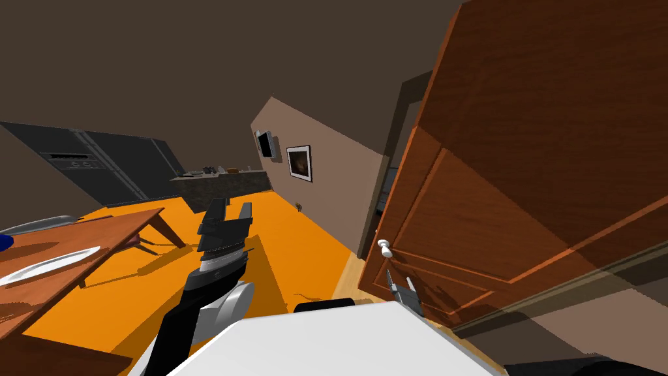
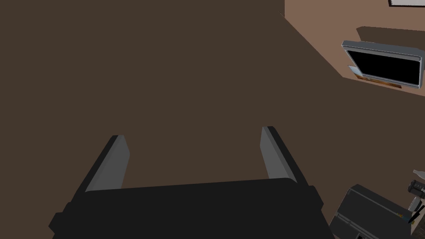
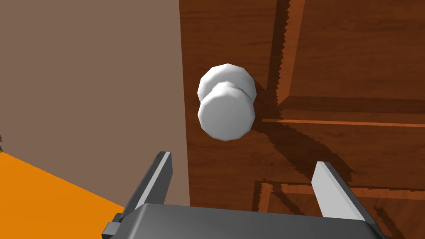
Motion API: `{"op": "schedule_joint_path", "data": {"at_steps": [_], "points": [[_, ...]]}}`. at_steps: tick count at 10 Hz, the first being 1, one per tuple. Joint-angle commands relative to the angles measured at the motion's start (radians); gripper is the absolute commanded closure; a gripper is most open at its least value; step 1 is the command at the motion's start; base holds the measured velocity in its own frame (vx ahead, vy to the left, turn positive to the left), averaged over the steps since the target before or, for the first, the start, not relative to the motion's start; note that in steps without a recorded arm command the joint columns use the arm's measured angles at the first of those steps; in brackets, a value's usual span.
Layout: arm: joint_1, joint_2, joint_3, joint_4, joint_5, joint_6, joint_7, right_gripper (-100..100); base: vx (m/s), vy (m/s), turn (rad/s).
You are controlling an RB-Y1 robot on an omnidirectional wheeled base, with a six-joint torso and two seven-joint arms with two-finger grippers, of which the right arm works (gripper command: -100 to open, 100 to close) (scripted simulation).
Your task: Pull the door open
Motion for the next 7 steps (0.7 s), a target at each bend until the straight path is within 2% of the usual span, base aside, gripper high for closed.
{"op": "schedule_joint_path", "data": {"at_steps": [1,3,4,5,7], "points": [[-0.018,-0.007,-0.013,0.015,-0.008,0.008,-0.012,-100,0.222,-0.028,0.072],[-0.039,-0.016,-0.028,0.032,-0.019,0.019,-0.023,-100,0.217,-0.052,0.073],[-0.032,-0.011,-0.023,0.025,-0.015,0.015,-0.017,-100,0.093,-0.019,0.016],[-0.032,-0.011,-0.023,0.025,-0.015,0.015,-0.017,100,-0.004,-0.002,-0.017],[-0.032,-0.011,-0.023,0.025,-0.015,0.015,-0.017,100,-0.031,0.004,0.008]]}}
